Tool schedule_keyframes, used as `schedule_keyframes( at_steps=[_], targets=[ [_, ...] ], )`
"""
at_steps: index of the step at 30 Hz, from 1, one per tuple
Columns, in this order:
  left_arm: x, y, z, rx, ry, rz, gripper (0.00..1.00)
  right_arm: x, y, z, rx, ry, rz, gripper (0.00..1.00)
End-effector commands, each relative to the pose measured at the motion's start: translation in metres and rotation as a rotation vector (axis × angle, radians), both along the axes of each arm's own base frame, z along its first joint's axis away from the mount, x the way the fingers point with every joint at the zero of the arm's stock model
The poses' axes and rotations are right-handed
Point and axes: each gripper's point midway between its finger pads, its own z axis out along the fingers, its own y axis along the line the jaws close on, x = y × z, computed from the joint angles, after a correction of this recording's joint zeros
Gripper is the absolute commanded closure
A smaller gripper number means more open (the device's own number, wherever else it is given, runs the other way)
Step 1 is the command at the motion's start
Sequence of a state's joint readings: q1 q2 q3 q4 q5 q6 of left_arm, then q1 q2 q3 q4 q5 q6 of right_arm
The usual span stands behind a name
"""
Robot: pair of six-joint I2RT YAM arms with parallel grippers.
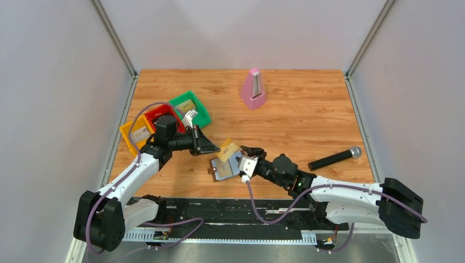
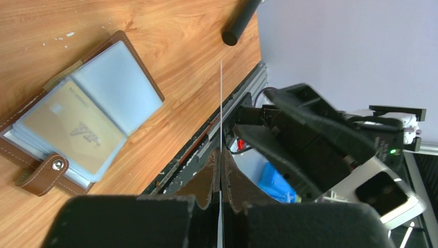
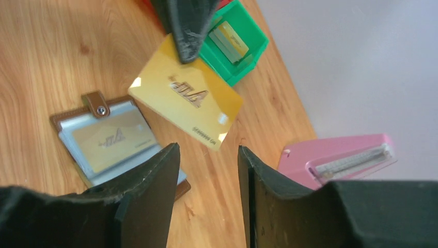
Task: Take the credit cards out of the card holder
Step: Place the credit card in the storage box.
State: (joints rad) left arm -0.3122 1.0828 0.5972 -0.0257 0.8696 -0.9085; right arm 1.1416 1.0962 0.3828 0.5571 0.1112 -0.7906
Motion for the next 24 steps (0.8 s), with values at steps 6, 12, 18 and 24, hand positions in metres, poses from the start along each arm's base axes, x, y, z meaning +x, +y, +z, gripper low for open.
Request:
schedule_keyframes(
  at_steps=[6,12,18,24],
  targets=[
    [-0.001,-0.001,0.004,0.043,-0.128,-0.120,1.00,0.020,-0.006,0.041,0.252,0.654,-0.101,0.52],
    [0.001,0.001,0.007,0.041,-0.149,-0.075,1.00,0.041,-0.015,0.052,0.415,0.957,-0.183,0.53],
    [0.022,0.006,0.015,-0.044,-0.175,0.146,1.00,0.045,-0.010,0.055,0.722,1.268,-0.268,0.44],
    [0.031,0.008,0.026,-0.171,-0.172,0.249,1.00,0.043,0.004,0.054,0.878,1.423,-0.197,0.42]
  ],
)
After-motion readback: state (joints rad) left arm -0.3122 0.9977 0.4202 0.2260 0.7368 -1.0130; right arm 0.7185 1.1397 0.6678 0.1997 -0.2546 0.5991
